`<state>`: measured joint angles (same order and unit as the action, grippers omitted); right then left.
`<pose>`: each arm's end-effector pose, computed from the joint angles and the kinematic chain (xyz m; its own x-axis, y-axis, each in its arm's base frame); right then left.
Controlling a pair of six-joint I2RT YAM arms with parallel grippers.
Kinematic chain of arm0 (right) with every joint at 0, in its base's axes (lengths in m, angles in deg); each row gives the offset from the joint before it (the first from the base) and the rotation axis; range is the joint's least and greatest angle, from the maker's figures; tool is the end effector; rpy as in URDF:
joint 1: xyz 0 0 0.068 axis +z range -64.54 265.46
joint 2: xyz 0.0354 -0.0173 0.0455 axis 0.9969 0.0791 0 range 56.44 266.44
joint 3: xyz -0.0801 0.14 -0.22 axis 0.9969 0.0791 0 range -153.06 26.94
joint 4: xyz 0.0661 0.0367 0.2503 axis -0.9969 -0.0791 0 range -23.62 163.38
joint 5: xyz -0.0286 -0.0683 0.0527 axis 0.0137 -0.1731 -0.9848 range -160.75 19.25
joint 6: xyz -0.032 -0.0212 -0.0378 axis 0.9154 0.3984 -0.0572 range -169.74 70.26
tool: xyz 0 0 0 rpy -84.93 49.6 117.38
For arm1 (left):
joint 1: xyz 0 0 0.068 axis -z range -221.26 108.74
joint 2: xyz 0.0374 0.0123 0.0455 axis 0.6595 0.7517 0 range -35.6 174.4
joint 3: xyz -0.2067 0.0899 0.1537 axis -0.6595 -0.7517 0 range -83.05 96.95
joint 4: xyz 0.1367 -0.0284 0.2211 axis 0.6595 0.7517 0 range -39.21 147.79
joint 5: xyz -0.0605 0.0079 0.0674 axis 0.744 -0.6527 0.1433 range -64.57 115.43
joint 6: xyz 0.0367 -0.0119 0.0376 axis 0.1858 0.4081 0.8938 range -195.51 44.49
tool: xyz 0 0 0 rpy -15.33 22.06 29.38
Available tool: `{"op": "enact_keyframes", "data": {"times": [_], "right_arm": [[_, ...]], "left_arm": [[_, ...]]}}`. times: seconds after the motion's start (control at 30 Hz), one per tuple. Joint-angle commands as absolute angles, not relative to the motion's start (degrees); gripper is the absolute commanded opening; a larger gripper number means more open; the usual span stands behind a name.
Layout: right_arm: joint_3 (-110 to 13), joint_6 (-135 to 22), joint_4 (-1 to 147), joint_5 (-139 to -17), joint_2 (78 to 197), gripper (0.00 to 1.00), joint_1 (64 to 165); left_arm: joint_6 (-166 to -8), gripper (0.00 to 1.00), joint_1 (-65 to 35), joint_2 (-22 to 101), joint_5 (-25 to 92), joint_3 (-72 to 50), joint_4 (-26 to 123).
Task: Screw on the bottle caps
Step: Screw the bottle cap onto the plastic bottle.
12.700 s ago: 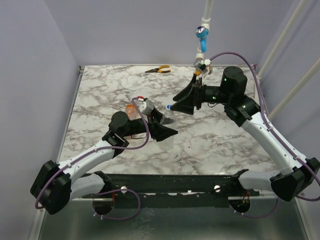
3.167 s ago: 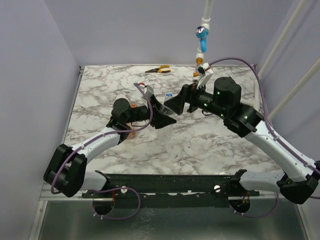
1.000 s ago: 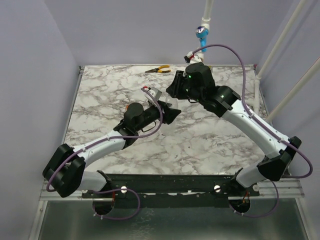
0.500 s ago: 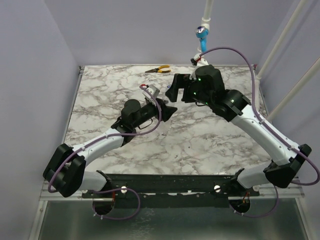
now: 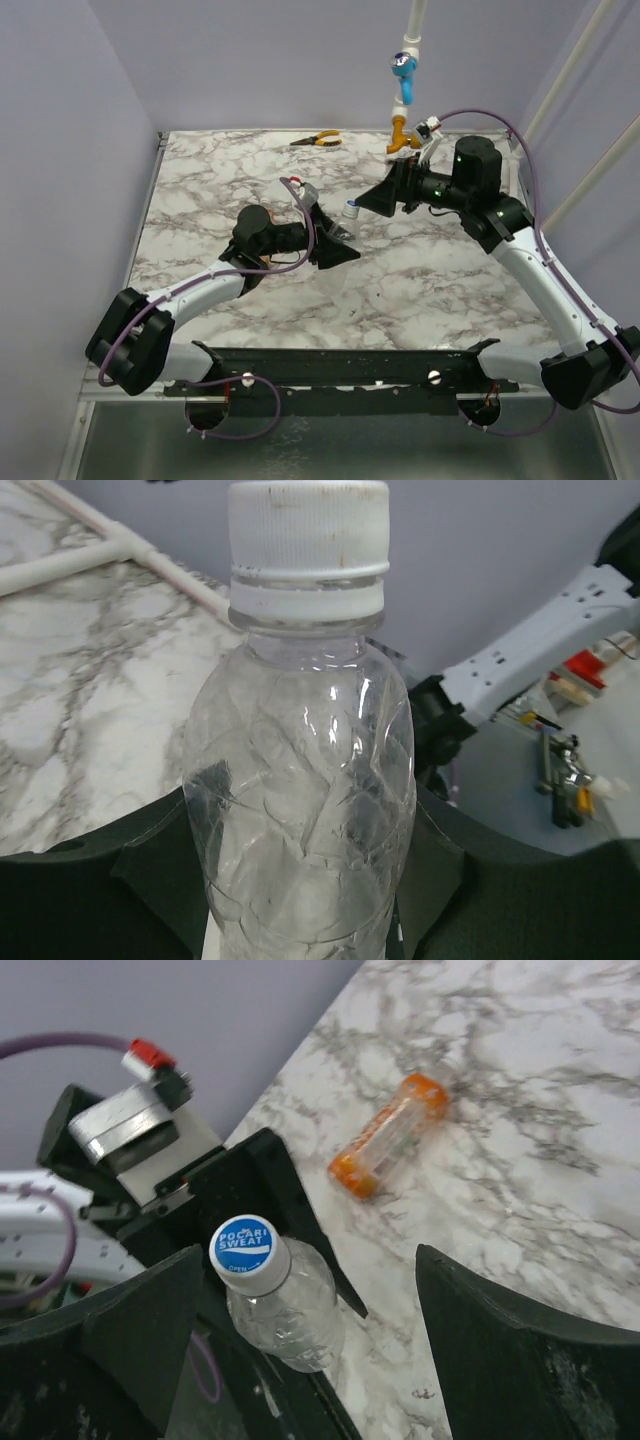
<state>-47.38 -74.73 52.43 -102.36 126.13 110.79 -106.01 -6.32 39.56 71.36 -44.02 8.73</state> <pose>0.2341 0.1315 0.4114 -0.5763 0.1252 -0.8076 -0.6350 0.5535 0.5389 0.2180 -0.1835 0.2830 -0.4266 -0.1325 -0.8947 0.8910 0.1084 -0.4409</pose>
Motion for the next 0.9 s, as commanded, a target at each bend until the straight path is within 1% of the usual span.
{"op": "enact_keyframes", "data": {"times": [0.0,0.03,0.13,0.27,0.37,0.53,0.7,0.87], "right_arm": [[-45.21,-75.83,63.48,-122.58,124.20,0.88,110.95],[-44.89,-76.27,64.69,-123.73,124.20,0.87,110.90],[-44.63,-77.76,66.32,-125.47,125.33,0.79,110.95],[-43.55,-79.78,69.02,-127.24,126.20,0.69,110.95],[-43.19,-79.86,69.38,-127.21,126.40,0.67,110.95],[-43.26,-80.24,69.86,-128.19,126.72,0.66,111.13],[-43.72,-79.72,68.90,-127.71,127.18,0.59,111.80],[-44.07,-78.29,66.83,-125.89,128.01,0.58,112.14]], "left_arm": [[-118.88,0.25,-6.40,41.79,82.05,-45.57,-7.68],[-120.21,0.25,-6.45,42.24,82.54,-45.64,-9.47],[-123.96,0.26,-6.37,43.46,83.42,-45.64,-14.47],[-127.00,0.25,-6.38,44.66,84.04,-44.84,-18.35],[-129.23,0.25,-6.32,45.66,84.49,-44.53,-21.09],[-131.23,0.25,-6.38,47.56,84.60,-44.26,-24.05],[-131.51,0.25,-6.37,48.24,84.14,-44.12,-24.90],[-131.58,0.25,-6.37,48.32,84.28,-43.77,-25.13]]}}
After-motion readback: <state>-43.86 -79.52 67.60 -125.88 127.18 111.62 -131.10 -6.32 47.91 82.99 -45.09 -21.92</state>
